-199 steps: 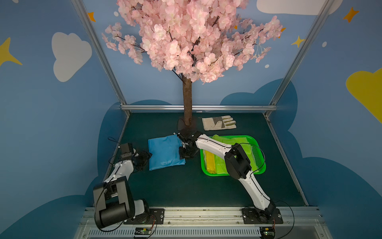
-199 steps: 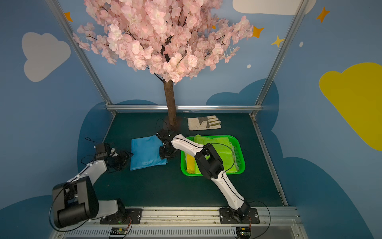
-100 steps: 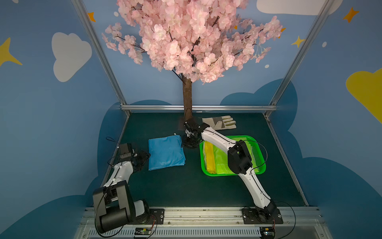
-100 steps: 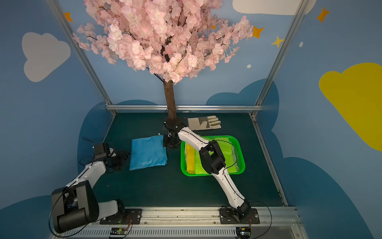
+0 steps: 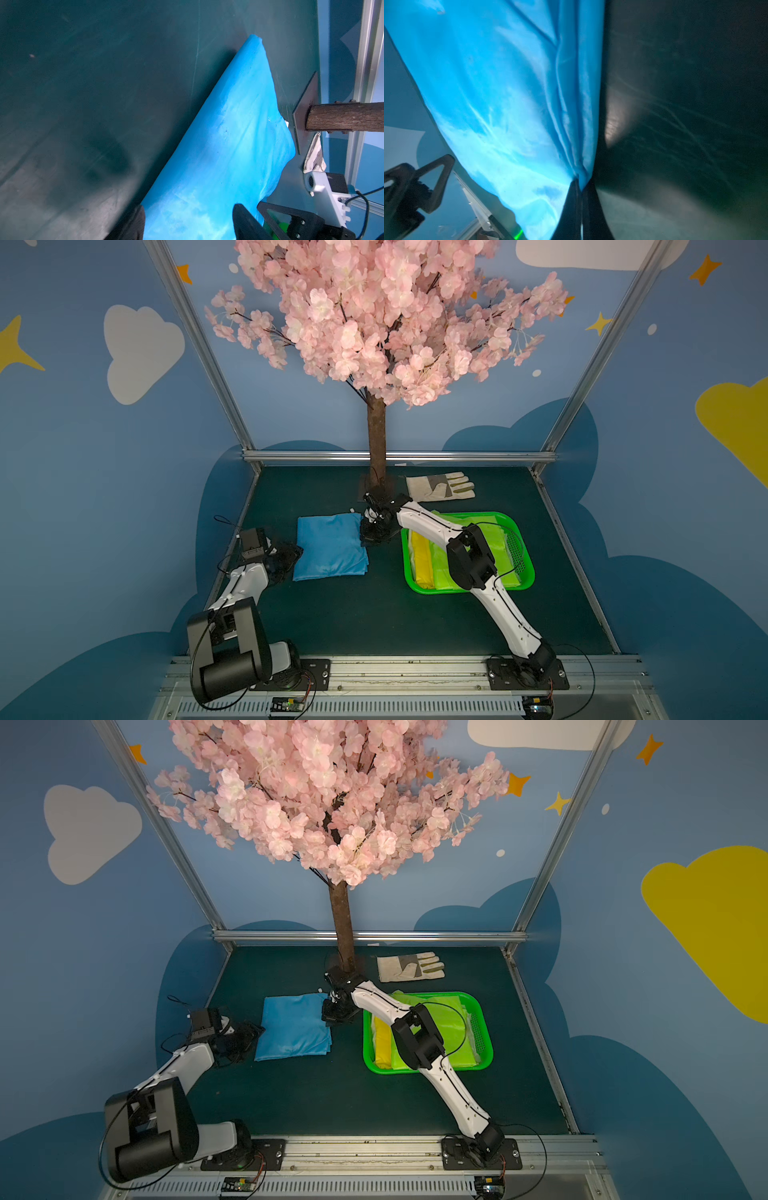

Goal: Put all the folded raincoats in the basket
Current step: Pick up the raincoat from the center of the board.

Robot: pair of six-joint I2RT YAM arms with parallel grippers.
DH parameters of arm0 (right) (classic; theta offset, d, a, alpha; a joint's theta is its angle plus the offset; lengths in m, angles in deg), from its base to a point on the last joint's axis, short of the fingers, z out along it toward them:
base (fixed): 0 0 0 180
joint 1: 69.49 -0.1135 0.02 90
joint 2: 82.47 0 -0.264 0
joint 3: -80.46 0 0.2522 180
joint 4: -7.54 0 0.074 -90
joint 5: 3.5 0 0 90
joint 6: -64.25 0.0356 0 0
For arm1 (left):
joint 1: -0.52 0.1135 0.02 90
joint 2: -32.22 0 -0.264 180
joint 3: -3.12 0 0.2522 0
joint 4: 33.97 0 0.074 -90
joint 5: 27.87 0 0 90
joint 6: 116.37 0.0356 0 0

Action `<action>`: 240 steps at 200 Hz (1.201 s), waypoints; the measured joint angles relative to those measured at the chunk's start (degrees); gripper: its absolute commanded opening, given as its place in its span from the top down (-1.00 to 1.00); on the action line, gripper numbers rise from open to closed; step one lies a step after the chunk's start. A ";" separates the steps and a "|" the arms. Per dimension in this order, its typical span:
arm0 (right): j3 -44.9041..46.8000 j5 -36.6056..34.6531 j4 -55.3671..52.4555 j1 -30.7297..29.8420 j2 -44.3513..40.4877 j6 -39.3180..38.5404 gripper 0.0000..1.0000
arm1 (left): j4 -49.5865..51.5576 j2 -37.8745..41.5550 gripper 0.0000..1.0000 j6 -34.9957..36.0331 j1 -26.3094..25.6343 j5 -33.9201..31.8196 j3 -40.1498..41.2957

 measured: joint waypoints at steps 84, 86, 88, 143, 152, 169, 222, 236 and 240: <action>0.00 -0.42 -8.24 3.50 -1.05 -7.43 1.00 | -5.05 -6.34 -0.18 1.55 -1.73 6.60 1.77; 0.00 -0.42 -8.35 3.56 -1.05 -7.50 1.00 | -5.16 -6.64 -0.18 1.68 -1.95 6.80 1.77; 0.00 -0.42 -8.46 3.63 -1.07 -7.61 1.00 | -5.27 -6.95 -0.17 1.73 -2.14 6.93 1.77; 0.00 -0.42 -9.53 3.78 -1.18 -8.81 1.00 | -7.52 -11.78 -0.01 3.78 -4.50 10.03 -0.81; 0.02 -0.39 -9.57 3.76 -1.20 -8.90 1.00 | -7.45 -12.74 0.04 3.91 -4.63 10.27 -1.51; 0.11 -0.44 -9.70 3.67 -1.36 -8.96 1.00 | -7.15 -14.69 0.14 4.04 -4.72 10.60 -3.19; 0.11 -0.26 -9.94 3.41 -1.49 -9.38 1.00 | -7.10 -17.81 0.96 4.13 -5.03 10.21 -5.14; 0.11 -0.22 -10.01 3.23 -1.68 -9.53 1.00 | -6.95 -17.55 0.96 3.91 -5.05 9.73 -5.14; 0.09 -0.17 -10.05 3.17 -1.73 -9.55 1.00 | -6.75 -17.31 0.96 3.91 -5.05 9.53 -5.14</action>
